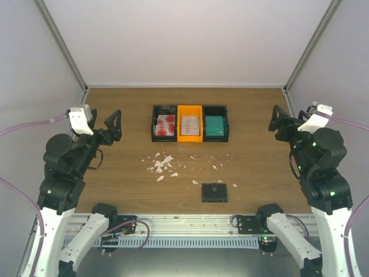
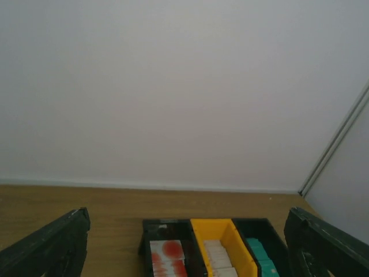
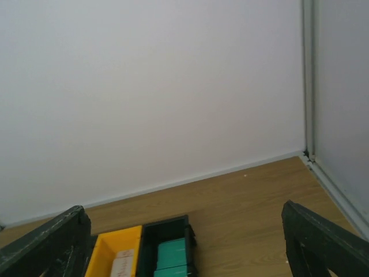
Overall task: Put the credit cards into the card holder
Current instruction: Move the card holder to the center of the board.
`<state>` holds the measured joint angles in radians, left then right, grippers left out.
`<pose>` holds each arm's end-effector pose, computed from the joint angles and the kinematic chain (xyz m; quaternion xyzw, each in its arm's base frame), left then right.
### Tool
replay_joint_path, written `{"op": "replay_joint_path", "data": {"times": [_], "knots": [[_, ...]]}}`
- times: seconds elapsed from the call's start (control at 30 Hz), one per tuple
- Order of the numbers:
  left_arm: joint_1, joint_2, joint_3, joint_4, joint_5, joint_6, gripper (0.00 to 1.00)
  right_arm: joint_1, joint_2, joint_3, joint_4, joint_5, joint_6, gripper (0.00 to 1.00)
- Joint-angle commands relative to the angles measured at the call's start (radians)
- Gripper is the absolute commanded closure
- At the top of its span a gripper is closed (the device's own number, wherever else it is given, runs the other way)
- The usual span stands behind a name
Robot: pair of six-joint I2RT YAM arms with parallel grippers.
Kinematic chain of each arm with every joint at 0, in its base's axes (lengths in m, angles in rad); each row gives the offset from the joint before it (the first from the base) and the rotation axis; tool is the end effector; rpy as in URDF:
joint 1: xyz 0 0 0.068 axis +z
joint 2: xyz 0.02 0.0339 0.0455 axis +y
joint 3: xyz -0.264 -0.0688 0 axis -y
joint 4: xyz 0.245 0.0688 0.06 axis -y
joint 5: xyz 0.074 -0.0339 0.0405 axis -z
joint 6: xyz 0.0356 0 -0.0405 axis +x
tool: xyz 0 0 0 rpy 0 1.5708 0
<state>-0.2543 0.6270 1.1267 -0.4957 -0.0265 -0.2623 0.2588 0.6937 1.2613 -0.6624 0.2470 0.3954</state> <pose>0.0990 -0.0248 0.4389 -0.0122 0.7056 -0.1719 0.6873 0.0983 0.0170 0.4543 0.1328 0.7268 0.1282 0.6616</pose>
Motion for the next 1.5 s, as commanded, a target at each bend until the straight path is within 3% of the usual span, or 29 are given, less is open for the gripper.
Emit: {"op": "replay_joint_path", "data": {"times": [0.0,0.37,0.53,0.73,0.87,1.0,1.17,1.47], "knots": [[0.082,0.030,-0.035,0.068,0.129,-0.049,0.07,-0.133,-0.001,-0.028,0.033,-0.160,0.015,0.08],[0.190,0.000,-0.170,0.127,0.361,-0.164,0.01,-0.310,0.007,-0.161,0.024,-0.418,-0.045,0.01],[0.204,-0.039,-0.299,0.230,0.556,-0.203,0.01,-0.332,0.029,-0.258,0.043,-0.569,-0.058,0.01],[0.207,0.035,-0.362,0.225,0.627,-0.239,0.01,-0.283,0.107,-0.337,0.063,-0.616,-0.066,0.04],[0.186,0.070,-0.448,0.324,0.731,-0.331,0.01,-0.165,0.139,-0.407,0.074,-0.567,-0.021,0.07],[0.106,0.055,-0.575,0.426,0.740,-0.437,0.01,-0.012,0.142,-0.514,0.102,-0.475,0.093,0.07],[-0.120,0.089,-0.689,0.467,0.620,-0.555,0.05,0.115,0.139,-0.631,0.033,-0.307,0.339,0.16],[-0.434,0.342,-0.791,0.683,0.488,-0.722,0.21,0.272,0.111,-0.745,-0.107,-0.385,0.468,0.42]]}}
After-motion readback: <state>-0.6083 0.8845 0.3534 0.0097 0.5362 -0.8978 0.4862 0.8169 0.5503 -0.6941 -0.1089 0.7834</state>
